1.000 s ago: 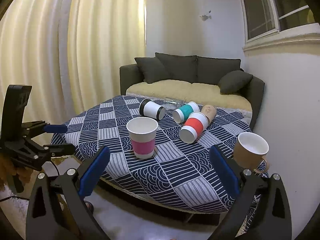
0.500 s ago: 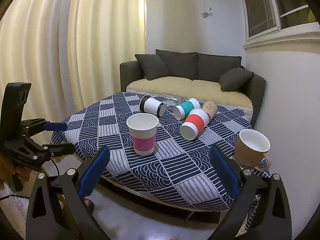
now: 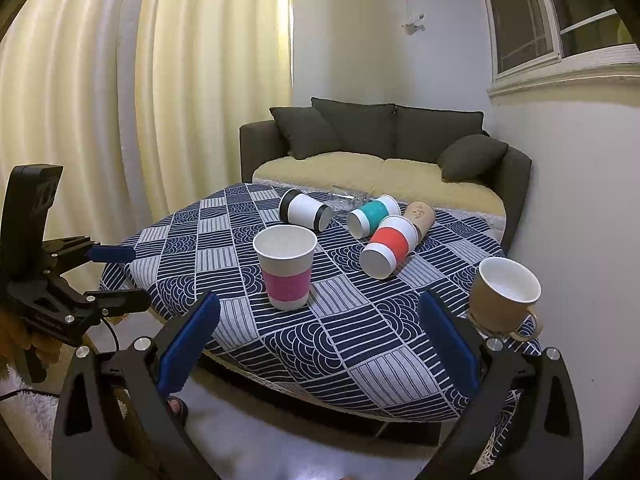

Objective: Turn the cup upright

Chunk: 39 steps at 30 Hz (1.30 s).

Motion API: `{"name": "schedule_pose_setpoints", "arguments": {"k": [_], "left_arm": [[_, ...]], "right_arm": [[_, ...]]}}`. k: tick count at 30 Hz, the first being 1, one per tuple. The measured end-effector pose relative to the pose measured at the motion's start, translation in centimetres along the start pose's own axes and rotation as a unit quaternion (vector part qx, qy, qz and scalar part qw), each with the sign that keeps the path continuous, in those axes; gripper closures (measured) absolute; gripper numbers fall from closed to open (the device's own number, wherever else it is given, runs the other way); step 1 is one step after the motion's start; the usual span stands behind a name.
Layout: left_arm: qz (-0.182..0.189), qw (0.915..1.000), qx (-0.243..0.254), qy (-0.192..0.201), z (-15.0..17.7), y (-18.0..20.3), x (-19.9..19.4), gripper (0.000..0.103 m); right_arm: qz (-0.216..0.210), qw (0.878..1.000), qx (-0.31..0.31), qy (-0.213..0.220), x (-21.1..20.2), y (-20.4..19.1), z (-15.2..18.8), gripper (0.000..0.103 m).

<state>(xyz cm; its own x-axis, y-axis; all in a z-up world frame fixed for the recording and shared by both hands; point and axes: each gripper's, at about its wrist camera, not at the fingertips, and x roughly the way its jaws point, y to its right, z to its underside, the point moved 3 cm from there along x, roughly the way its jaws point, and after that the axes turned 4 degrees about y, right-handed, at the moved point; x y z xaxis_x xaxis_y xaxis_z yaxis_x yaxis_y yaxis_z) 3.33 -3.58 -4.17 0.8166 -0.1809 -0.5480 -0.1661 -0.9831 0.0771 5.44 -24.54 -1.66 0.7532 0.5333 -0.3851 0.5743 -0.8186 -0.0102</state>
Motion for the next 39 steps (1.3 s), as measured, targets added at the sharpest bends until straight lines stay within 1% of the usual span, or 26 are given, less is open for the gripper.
{"name": "schedule_pose_setpoints", "arguments": {"k": [17, 39], "left_arm": [[-0.001, 1.0, 0.001, -0.001, 0.09, 0.05, 0.01, 0.007], [-0.001, 1.0, 0.003, -0.007, 0.23, 0.06, 0.28, 0.007]], "right_arm": [[0.001, 1.0, 0.002, 0.002, -0.16, 0.02, -0.14, 0.005], [0.0, 1.0, 0.002, -0.007, 0.16, -0.02, 0.12, 0.005]]}}
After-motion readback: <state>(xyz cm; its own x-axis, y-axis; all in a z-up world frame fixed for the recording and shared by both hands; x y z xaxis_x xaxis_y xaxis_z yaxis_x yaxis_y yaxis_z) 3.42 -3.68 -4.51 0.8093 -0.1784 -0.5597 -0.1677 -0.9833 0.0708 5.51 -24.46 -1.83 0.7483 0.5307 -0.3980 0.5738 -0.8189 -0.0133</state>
